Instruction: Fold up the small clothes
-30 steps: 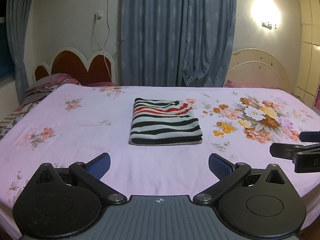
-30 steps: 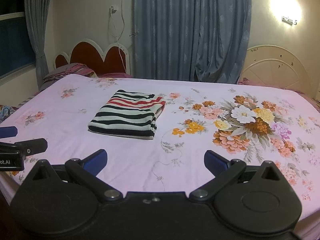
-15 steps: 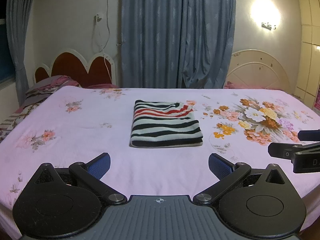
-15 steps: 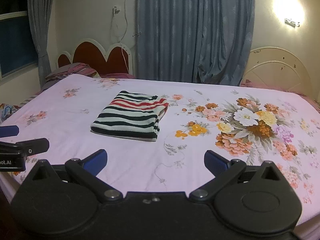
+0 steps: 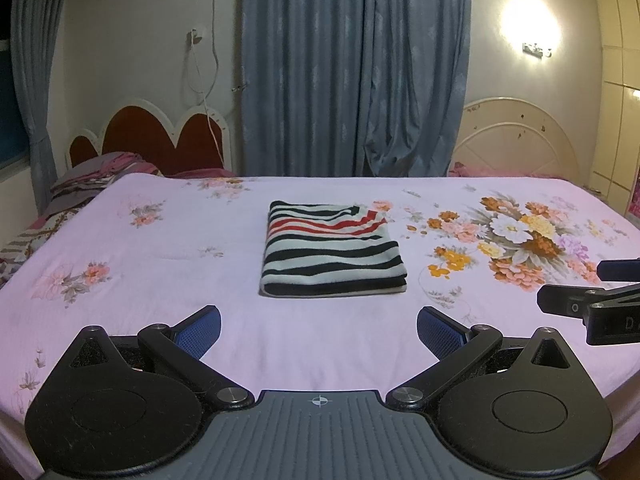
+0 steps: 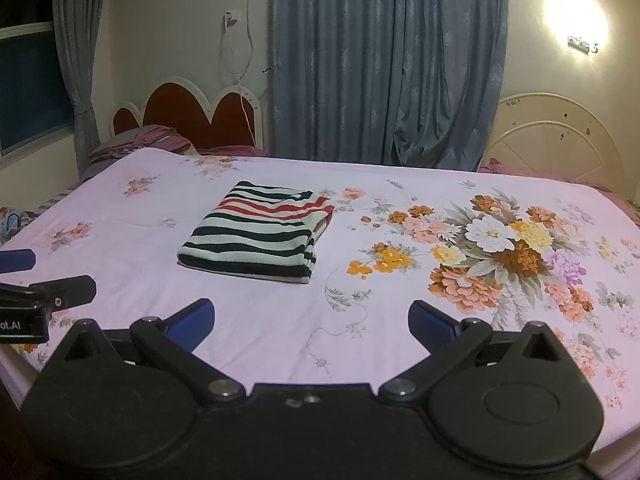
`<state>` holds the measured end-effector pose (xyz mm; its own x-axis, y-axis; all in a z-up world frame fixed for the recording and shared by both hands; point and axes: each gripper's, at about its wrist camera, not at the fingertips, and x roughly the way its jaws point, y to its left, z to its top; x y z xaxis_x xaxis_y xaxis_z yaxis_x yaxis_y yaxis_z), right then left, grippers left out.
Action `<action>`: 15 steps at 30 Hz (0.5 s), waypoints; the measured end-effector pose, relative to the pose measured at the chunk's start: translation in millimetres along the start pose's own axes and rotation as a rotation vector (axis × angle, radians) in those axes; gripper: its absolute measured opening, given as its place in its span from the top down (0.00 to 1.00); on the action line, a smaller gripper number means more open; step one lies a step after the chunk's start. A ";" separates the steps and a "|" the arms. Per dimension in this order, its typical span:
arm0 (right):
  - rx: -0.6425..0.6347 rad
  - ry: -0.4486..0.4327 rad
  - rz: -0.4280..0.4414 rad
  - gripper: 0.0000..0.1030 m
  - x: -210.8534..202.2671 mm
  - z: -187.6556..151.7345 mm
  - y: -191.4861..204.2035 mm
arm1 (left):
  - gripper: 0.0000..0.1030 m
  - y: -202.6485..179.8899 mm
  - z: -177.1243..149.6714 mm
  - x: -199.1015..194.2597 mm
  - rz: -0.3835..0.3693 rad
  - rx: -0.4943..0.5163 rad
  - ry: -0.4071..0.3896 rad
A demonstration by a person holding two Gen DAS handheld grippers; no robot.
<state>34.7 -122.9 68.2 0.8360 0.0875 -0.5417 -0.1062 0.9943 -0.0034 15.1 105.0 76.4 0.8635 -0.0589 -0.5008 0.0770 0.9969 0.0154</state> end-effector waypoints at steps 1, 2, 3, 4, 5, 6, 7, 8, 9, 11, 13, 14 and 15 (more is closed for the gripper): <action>0.000 0.000 0.001 0.01 -0.2 0.0 -0.6 | 0.00 0.8 0.6 0.8 -0.001 0.001 0.000; 0.000 0.000 0.001 0.01 -0.2 0.0 -0.6 | 0.00 0.6 0.3 0.3 -0.001 0.003 -0.001; 0.000 0.000 0.000 0.01 0.0 0.2 -0.4 | 0.00 0.4 0.3 0.5 0.000 0.004 0.000; 0.000 0.002 0.000 0.01 0.1 0.3 -0.2 | 0.00 0.3 0.6 0.8 -0.001 0.005 0.002; 0.000 0.001 0.000 0.01 -0.1 0.2 -0.1 | 0.00 2.4 1.1 1.4 -0.003 0.006 0.001; 0.000 0.000 -0.001 0.01 0.0 0.3 0.1 | 0.00 2.2 1.4 1.7 -0.002 0.007 0.001; -0.001 0.000 -0.002 0.01 0.0 0.4 0.2 | 0.00 1.9 1.8 2.5 -0.003 0.008 0.002; -0.001 0.000 -0.001 0.01 -0.1 0.5 0.2 | 0.00 2.9 1.5 2.5 -0.005 0.007 0.004; 0.000 0.000 -0.001 0.01 -0.1 0.2 0.1 | 0.00 3.7 1.0 2.1 -0.005 0.007 0.004; 0.000 -0.002 -0.001 0.01 -0.4 0.3 -0.1 | 0.00 4.8 1.2 2.8 -0.007 0.008 0.004; 0.000 -0.001 -0.001 0.01 0.0 0.3 -0.6 | 0.00 7.3 1.4 3.6 -0.014 0.005 0.004; 0.000 -0.001 -0.001 0.01 -0.2 0.1 -0.6 | 0.00 8.3 0.3 3.7 -0.015 0.003 0.002; -0.001 -0.001 0.000 0.01 -0.1 0.1 -0.5 | 0.00 9.2 -0.3 3.8 -0.019 0.001 0.001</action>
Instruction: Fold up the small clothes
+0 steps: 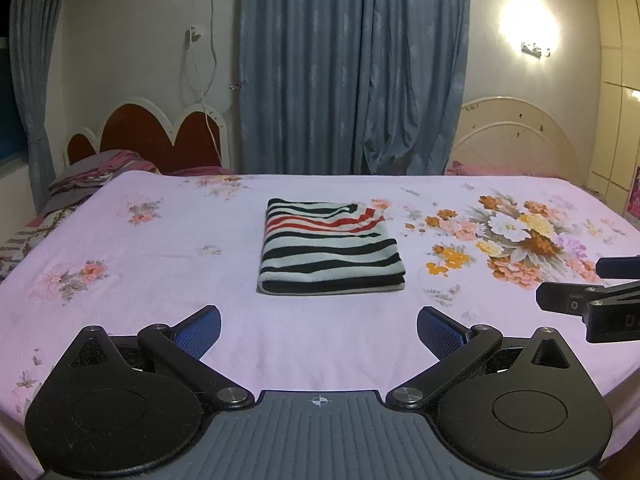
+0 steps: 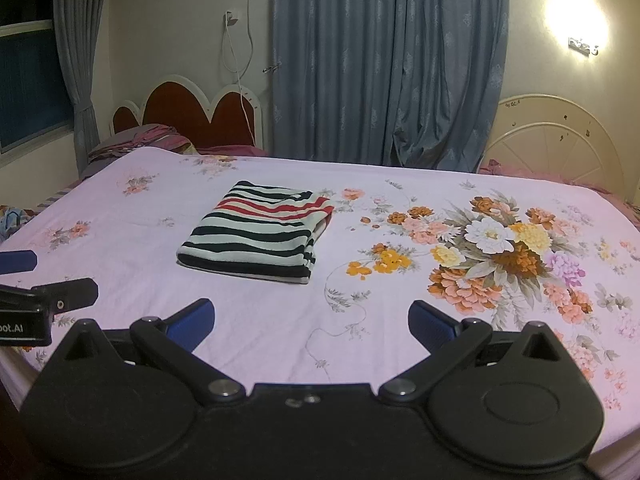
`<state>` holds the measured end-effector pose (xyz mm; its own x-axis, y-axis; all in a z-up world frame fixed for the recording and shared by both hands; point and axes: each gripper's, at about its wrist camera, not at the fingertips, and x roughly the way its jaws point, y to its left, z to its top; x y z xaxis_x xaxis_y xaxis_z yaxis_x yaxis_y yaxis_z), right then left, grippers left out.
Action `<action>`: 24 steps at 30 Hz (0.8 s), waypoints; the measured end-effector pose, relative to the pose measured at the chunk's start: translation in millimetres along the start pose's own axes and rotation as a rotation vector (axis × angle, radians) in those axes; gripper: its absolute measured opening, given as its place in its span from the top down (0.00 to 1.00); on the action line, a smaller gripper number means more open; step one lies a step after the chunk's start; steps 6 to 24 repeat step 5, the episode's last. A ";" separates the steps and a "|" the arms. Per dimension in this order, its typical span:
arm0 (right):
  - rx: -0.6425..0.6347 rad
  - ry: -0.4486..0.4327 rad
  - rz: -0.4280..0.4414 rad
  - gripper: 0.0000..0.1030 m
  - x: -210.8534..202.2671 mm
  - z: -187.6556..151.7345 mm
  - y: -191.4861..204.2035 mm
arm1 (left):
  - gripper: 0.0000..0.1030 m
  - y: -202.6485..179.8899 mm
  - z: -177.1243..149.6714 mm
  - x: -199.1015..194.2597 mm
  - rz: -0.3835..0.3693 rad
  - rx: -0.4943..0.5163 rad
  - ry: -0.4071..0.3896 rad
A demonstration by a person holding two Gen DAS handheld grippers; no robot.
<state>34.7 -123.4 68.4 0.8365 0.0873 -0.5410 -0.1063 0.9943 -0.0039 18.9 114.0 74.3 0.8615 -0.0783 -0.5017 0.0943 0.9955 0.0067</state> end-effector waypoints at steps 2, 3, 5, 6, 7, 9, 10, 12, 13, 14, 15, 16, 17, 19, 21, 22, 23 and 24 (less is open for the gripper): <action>0.000 0.001 0.000 0.01 -0.1 0.3 -0.3 | 0.00 0.5 -0.9 0.2 -0.013 0.005 -0.001; -0.001 0.002 0.002 0.01 -0.1 0.6 -0.6 | 0.00 0.3 -1.2 0.3 -0.014 0.010 0.001; -0.002 0.002 0.004 0.01 0.3 1.2 -1.7 | 0.00 0.2 -2.0 0.3 -0.010 0.013 0.001; -0.002 0.002 0.004 0.01 0.3 1.2 -1.7 | 0.00 0.2 -2.0 0.3 -0.010 0.013 0.001; -0.002 0.002 0.004 0.01 0.3 1.2 -1.7 | 0.00 0.2 -2.0 0.3 -0.010 0.013 0.001; -0.002 0.002 0.004 0.01 0.3 1.2 -1.7 | 0.00 0.2 -2.0 0.3 -0.010 0.013 0.001; -0.002 0.002 0.004 0.01 0.3 1.2 -1.7 | 0.00 0.2 -2.0 0.3 -0.010 0.013 0.001; -0.002 0.002 0.004 0.01 0.3 1.2 -1.7 | 0.00 0.2 -2.0 0.3 -0.010 0.013 0.001; -0.002 0.002 0.004 0.01 0.3 1.2 -1.7 | 0.00 0.2 -2.0 0.3 -0.010 0.013 0.001; -0.002 0.002 0.004 0.01 0.3 1.2 -1.7 | 0.00 0.2 -2.0 0.3 -0.010 0.013 0.001; -0.002 0.002 0.004 0.01 0.3 1.2 -1.7 | 0.00 0.2 -2.0 0.3 -0.010 0.013 0.001; -0.002 0.002 0.004 0.01 0.3 1.2 -1.7 | 0.00 0.2 -2.0 0.3 -0.010 0.013 0.001; -0.002 0.002 0.004 0.01 0.3 1.2 -1.7 | 0.00 0.2 -2.0 0.3 -0.010 0.013 0.001; -0.002 0.002 0.004 0.01 0.3 1.2 -1.7 | 0.00 0.2 -2.0 0.3 -0.010 0.013 0.001; -0.002 0.002 0.004 0.01 0.3 1.2 -1.7 | 0.00 0.2 -2.0 0.3 -0.010 0.013 0.001; -0.002 0.002 0.004 0.01 0.3 1.2 -1.7 | 0.00 0.2 -2.0 0.3 -0.010 0.013 0.001; -0.002 0.002 0.004 0.01 0.3 1.2 -1.7 | 0.00 0.2 -2.0 0.3 -0.010 0.013 0.001; -0.002 0.002 0.004 0.01 0.3 1.2 -1.7 | 0.00 0.2 -2.0 0.3 -0.010 0.013 0.001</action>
